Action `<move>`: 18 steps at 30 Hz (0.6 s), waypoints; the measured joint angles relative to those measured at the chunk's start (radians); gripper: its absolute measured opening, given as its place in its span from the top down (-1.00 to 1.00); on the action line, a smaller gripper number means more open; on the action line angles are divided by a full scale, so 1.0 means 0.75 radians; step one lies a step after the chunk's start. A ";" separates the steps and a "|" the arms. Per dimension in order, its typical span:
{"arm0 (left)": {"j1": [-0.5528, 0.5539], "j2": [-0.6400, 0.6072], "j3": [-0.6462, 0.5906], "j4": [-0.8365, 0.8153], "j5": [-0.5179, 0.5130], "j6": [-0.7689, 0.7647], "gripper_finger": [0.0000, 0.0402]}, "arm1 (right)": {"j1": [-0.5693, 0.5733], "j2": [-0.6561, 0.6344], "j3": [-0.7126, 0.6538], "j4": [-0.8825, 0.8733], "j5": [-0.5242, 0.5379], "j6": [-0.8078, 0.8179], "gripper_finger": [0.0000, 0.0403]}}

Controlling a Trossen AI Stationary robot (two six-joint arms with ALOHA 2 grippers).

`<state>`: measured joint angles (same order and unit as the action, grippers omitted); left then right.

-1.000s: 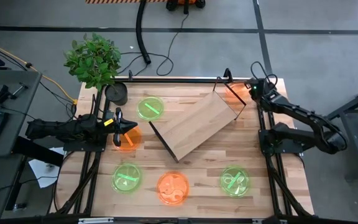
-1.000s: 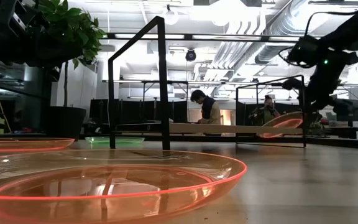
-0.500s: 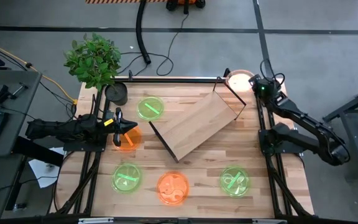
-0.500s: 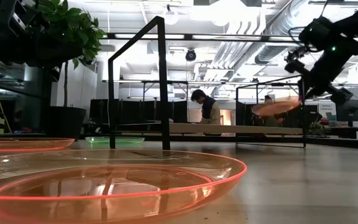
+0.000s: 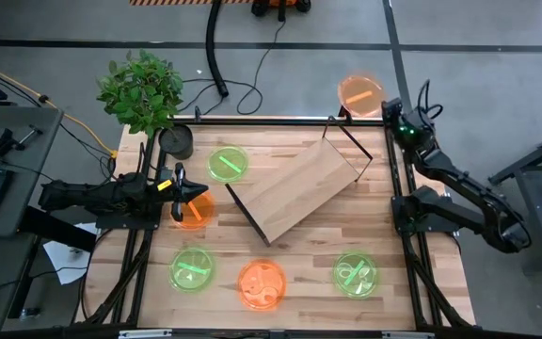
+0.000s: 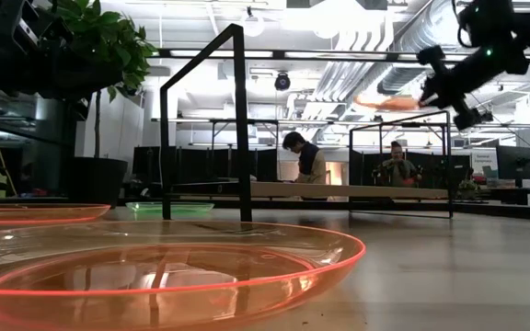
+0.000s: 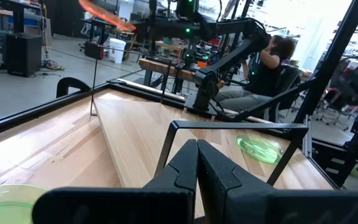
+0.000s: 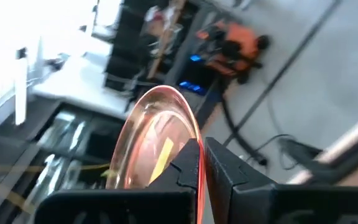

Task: Place and stack plates onto a shelf
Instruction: Put the top right orange plate on the shelf

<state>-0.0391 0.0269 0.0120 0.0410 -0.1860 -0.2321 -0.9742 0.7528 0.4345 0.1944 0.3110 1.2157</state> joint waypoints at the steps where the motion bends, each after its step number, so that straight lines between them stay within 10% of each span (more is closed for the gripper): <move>1: 0.000 0.000 0.000 0.000 0.000 0.000 1.00 | 0.012 0.000 0.022 0.001 -0.019 -0.024 1.00; 18: 0.000 0.000 0.001 0.000 0.000 0.000 1.00 | 0.491 0.034 0.621 -0.809 -0.235 -0.445 1.00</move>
<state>-0.0391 0.0269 0.0124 0.0410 -0.1860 -0.2321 -0.6061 0.7784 0.9003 -0.4125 0.1345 0.8818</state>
